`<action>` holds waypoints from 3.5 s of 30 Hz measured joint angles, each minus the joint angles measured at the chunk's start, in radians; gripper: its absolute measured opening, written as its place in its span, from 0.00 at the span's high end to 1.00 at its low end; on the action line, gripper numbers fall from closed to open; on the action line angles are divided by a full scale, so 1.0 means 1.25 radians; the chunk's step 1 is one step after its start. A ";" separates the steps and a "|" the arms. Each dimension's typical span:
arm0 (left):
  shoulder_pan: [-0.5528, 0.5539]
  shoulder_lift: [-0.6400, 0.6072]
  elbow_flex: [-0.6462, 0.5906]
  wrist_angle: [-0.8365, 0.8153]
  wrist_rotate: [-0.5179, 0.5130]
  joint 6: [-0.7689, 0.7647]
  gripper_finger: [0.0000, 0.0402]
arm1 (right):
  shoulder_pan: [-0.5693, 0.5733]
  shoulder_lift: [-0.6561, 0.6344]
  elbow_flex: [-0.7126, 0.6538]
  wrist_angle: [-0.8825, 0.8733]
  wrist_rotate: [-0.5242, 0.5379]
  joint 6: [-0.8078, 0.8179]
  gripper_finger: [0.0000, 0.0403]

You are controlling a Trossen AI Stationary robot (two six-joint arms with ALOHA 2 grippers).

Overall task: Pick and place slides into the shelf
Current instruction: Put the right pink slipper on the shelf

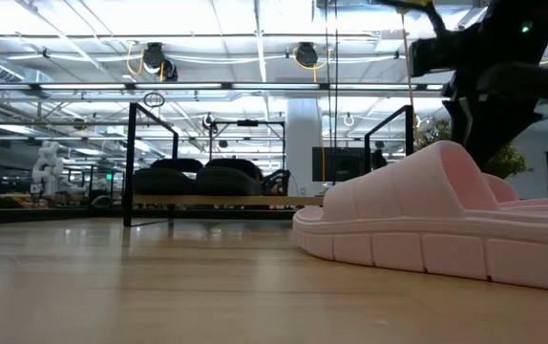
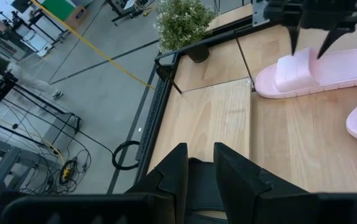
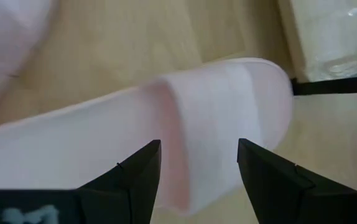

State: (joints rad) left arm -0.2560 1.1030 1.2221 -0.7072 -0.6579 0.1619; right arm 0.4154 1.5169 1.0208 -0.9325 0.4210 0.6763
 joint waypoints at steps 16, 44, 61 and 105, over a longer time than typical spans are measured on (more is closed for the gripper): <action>0.000 0.000 0.000 0.000 0.000 -0.002 0.79 | -0.034 0.000 -0.007 0.008 0.038 -0.025 0.50; 0.000 0.000 0.000 0.000 0.000 0.000 0.79 | -0.044 0.000 -0.084 0.118 0.017 -0.036 0.50; 0.000 0.000 0.000 0.000 0.000 0.002 0.79 | -0.044 0.000 -0.084 0.152 0.017 -0.097 0.50; 0.000 0.000 0.000 0.000 -0.020 0.034 0.79 | -0.026 -0.005 0.149 -0.007 -0.002 -0.030 0.99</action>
State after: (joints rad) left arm -0.2558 1.1030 1.2221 -0.7074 -0.6823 0.2043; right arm 0.3825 1.5101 1.2069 -0.9408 0.4178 0.6385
